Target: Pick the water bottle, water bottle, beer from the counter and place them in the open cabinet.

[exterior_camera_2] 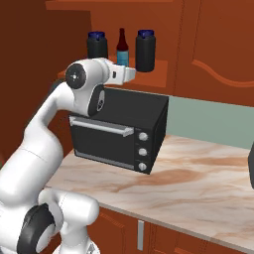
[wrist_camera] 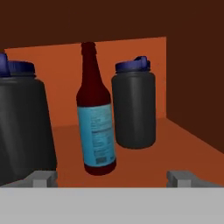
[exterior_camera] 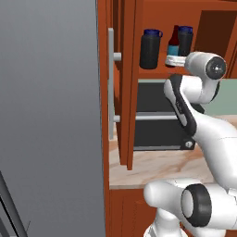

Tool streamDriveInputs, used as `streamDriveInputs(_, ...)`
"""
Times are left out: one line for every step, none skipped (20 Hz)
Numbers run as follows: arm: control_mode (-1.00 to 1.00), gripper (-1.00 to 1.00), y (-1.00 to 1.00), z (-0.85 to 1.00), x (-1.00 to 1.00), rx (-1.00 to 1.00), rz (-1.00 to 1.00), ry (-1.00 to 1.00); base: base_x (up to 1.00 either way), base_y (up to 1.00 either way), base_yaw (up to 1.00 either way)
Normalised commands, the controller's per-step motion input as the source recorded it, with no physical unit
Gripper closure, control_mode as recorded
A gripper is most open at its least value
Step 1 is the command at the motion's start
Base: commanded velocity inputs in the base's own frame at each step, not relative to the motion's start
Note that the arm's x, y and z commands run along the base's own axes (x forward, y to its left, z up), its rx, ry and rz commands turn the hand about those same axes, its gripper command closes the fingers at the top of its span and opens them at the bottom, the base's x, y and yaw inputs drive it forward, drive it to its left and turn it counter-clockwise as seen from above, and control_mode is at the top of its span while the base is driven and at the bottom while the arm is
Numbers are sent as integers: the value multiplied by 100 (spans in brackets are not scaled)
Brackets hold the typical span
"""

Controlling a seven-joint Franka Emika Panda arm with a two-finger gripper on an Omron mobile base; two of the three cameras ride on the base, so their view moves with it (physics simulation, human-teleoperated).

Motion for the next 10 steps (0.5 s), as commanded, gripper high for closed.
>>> streamDriveInputs(-100,-100,-1,10,-87,0,5,-1,0,0,0)
streamDriveInputs(-100,-100,-1,6,-93,0,6,-1,0,0,0)
streamDriveInputs(-100,-100,-1,6,-97,0,5,0,0,0,0)
streamDriveInputs(-100,-100,-4,5,-99,0,5,-1,0,0,0)
streamDriveInputs(-100,-100,-11,5,-100,0,7,0,0,0,0)
streamDriveInputs(-100,-100,-16,7,-100,0,8,-1,0,0,0)
streamDriveInputs(-100,-100,-21,9,-100,0,9,-2,0,0,0)
streamDriveInputs(-100,-100,-27,10,-100,0,10,-3,0,0,0)
streamDriveInputs(-100,-100,-28,11,-100,0,11,-4,0,0,0)
streamDriveInputs(-100,-100,-34,13,-100,0,11,-5,0,0,0)
